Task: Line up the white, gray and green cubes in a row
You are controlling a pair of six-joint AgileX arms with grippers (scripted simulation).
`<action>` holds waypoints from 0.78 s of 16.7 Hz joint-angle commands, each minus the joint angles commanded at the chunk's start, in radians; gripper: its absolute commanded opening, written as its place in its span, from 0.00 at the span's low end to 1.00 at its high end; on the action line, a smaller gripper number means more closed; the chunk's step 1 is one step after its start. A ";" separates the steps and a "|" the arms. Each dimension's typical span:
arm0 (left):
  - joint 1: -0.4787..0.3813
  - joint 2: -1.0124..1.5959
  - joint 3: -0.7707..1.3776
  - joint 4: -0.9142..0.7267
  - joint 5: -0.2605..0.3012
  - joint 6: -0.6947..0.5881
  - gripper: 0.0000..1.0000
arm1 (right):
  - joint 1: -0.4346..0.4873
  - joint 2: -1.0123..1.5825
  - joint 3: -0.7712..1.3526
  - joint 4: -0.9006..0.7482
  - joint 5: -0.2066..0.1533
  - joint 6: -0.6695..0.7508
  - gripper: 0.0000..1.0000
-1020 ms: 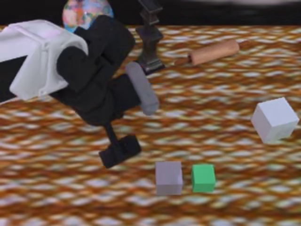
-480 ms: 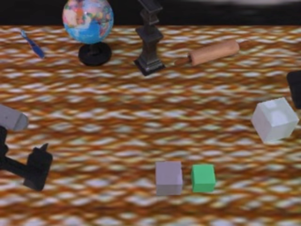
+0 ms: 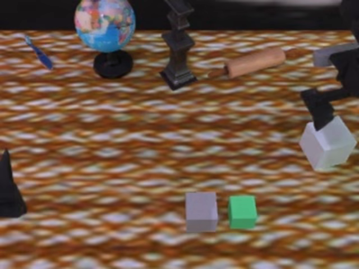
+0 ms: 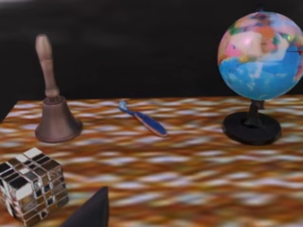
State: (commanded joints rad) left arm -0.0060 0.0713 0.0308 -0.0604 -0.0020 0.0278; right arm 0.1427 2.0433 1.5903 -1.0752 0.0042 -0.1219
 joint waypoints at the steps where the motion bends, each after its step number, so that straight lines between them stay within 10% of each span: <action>1: 0.011 -0.031 -0.015 0.025 0.001 -0.012 1.00 | 0.002 0.034 0.030 -0.017 -0.001 -0.002 1.00; 13: 0.026 -0.071 -0.031 0.060 0.002 -0.028 1.00 | 0.005 0.119 -0.004 0.081 -0.002 -0.005 1.00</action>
State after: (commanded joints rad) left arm 0.0200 0.0000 0.0000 0.0000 0.0000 0.0000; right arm 0.1475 2.1626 1.5867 -0.9944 0.0027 -0.1268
